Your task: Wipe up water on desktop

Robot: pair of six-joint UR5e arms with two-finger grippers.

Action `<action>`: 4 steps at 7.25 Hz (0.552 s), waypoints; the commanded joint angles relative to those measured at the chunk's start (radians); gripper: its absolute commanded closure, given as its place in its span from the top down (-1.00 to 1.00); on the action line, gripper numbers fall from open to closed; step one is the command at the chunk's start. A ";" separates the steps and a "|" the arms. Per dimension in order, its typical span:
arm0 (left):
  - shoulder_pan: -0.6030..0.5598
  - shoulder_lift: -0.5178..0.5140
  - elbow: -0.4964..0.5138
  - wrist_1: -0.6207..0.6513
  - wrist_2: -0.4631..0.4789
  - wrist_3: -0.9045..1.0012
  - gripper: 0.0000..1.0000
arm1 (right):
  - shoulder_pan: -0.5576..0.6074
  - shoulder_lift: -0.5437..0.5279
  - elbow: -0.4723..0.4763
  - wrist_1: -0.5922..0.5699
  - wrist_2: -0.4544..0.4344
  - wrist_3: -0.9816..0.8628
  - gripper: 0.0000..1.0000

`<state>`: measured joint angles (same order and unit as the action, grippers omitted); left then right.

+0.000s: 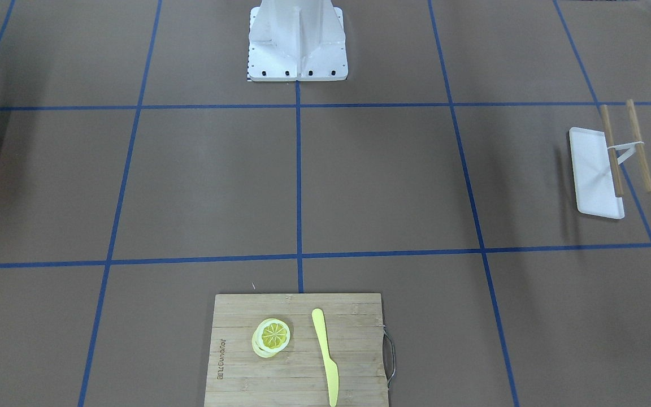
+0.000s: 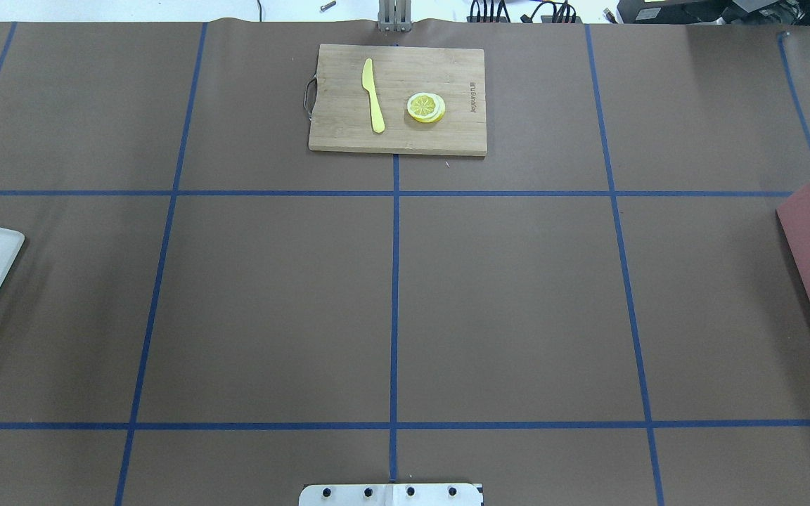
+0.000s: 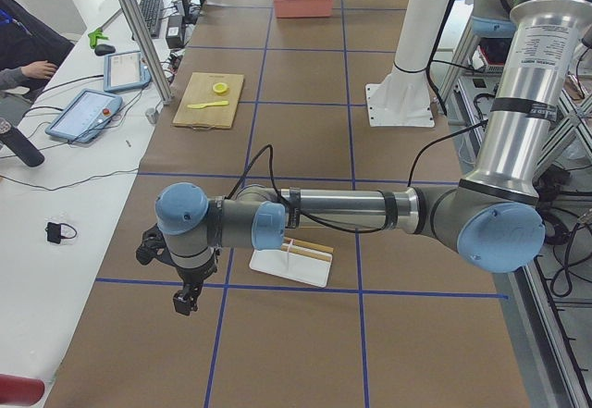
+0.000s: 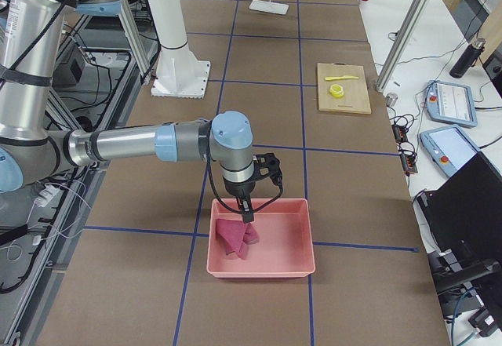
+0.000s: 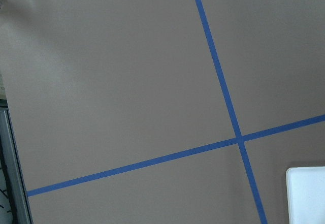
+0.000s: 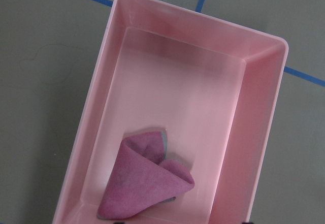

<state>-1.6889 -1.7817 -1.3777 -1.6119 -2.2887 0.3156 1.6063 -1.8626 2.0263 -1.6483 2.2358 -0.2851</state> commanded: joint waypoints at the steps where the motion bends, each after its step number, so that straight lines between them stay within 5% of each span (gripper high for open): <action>1: 0.000 0.001 0.005 0.012 0.002 -0.003 0.96 | 0.027 0.016 -0.014 0.001 -0.066 0.012 1.00; 3: 0.000 0.030 0.000 0.035 0.003 -0.003 0.96 | 0.027 0.070 -0.125 0.063 -0.137 0.026 1.00; 4: 0.000 0.048 -0.003 0.036 0.003 -0.004 0.96 | 0.026 0.197 -0.211 -0.002 -0.110 0.036 1.00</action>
<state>-1.6889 -1.7575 -1.3766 -1.5827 -2.2859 0.3127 1.6324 -1.7815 1.9088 -1.6192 2.1184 -0.2616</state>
